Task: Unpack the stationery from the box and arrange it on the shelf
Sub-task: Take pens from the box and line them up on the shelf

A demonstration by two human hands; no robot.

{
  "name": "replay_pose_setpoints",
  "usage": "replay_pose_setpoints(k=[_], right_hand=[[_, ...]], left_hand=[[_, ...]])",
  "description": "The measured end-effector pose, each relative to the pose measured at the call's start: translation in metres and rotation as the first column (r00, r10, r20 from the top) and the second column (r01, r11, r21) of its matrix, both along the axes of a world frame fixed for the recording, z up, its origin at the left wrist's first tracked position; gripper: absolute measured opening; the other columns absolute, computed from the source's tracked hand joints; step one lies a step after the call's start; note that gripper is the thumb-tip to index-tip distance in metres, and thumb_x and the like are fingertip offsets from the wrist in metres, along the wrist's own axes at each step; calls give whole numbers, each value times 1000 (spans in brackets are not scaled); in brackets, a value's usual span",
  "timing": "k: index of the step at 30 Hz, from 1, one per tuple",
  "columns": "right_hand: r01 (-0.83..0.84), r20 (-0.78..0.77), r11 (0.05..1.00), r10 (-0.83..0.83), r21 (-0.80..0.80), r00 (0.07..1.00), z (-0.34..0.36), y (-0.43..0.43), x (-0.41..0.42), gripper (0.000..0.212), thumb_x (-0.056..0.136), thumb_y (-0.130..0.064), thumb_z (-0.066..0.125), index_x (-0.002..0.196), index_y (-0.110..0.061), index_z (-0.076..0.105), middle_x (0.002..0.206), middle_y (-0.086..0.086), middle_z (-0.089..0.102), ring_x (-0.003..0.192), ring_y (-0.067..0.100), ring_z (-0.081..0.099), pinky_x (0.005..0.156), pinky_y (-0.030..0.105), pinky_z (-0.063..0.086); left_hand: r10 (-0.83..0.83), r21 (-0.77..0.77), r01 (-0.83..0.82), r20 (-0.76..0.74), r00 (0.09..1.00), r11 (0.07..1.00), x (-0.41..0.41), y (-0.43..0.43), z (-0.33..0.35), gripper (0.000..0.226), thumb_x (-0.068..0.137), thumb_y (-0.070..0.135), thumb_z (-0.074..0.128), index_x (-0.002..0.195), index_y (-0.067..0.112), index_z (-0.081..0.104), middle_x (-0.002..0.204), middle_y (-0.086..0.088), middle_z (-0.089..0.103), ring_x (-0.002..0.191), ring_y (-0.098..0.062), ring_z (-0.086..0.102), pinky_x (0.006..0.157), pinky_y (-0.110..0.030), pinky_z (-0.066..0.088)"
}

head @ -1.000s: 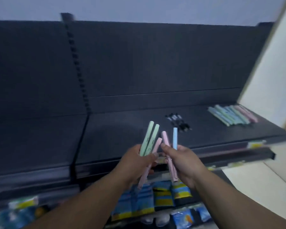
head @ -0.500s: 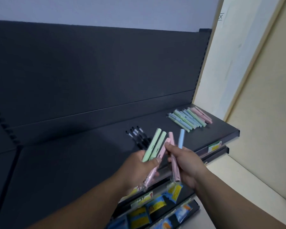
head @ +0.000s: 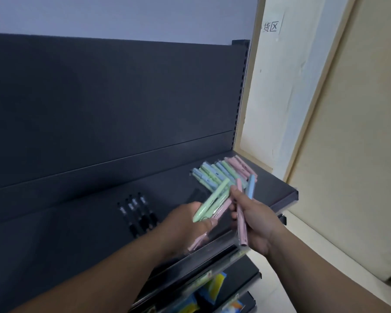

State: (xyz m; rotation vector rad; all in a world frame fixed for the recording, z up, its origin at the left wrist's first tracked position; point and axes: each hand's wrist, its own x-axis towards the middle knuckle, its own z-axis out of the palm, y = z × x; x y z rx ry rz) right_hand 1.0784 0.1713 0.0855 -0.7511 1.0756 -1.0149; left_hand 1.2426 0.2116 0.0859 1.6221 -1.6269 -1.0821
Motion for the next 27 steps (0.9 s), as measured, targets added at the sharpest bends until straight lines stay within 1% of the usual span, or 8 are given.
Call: replay_pose_setpoints(k=[2, 6, 11, 13, 16, 20, 23, 27], right_hand=[[-58, -58, 998, 58, 6, 997, 0, -24, -34, 48, 83, -54, 63, 95, -7, 63, 63, 2, 54, 47, 11, 45, 46, 24, 42], [-241, -96, 964, 252, 111, 963, 3, -72, -106, 70, 79, -70, 53, 101, -6, 72, 78, 8, 65, 46, 8, 43, 39, 21, 42], [-530, 95, 819, 523, 221, 847, 8, -120, -161, 42, 90, -44, 58, 92, -4, 69, 65, 9, 66, 35, 4, 45, 35, 13, 40], [-614, 193, 752, 583, 242, 790, 5, -134, -165, 36, 90, -34, 60, 108, -3, 62, 73, 12, 68, 36, 4, 47, 35, 15, 44], [-633, 222, 737, 593, 238, 774, 1, -148, -161, 40, 84, -20, 65, 118, 0, 57, 82, 16, 70, 36, 6, 46, 36, 16, 45], [-536, 13, 829, 541, 160, 841, 1, -160, -142, 26, 86, -11, 66, 105, 3, 57, 55, 6, 58, 38, 9, 45, 36, 20, 41], [-458, -58, 880, 468, 129, 882, 5, -171, -127, 22, 86, -6, 67, 102, 4, 55, 53, 8, 59, 38, 13, 52, 37, 20, 43], [-417, -127, 902, 430, 114, 894, 12, -188, -103, 20, 88, -3, 65, 105, 6, 59, 60, 10, 66, 42, 16, 58, 40, 20, 46]], left_hand=[[8, -116, 24, 269, 963, 993, -23, -25, 0, 17, 91, 34, 60, 105, 25, 60, 82, 7, 64, 69, -6, 59, 58, -20, 45], [-9, -269, 160, 486, 874, 950, -70, -73, -4, 23, 93, 34, 56, 115, 28, 57, 98, 10, 53, 91, -12, 55, 76, -26, 44], [31, -401, 311, 653, 756, 862, -112, -122, -8, 28, 92, 27, 55, 120, 31, 57, 106, 7, 58, 94, -18, 56, 83, -33, 44], [67, -426, 335, 695, 716, 840, -119, -135, -11, 35, 87, 18, 58, 120, 30, 58, 108, 6, 60, 93, -20, 56, 85, -33, 42], [134, -472, 325, 710, 691, 820, -121, -151, -17, 35, 83, 10, 61, 114, 26, 64, 101, 4, 61, 87, -22, 53, 81, -31, 38], [232, -509, 266, 718, 656, 819, -113, -173, -22, 44, 70, 9, 75, 109, 27, 67, 108, 1, 62, 100, -26, 58, 91, -37, 41], [293, -525, 221, 722, 627, 822, -108, -189, -23, 58, 54, 7, 84, 106, 27, 67, 116, -8, 59, 106, -31, 58, 86, -44, 49], [356, -507, 87, 708, 610, 858, -97, -208, -17, 47, 81, 15, 66, 124, 31, 55, 114, -3, 45, 94, -20, 44, 73, -32, 42]])
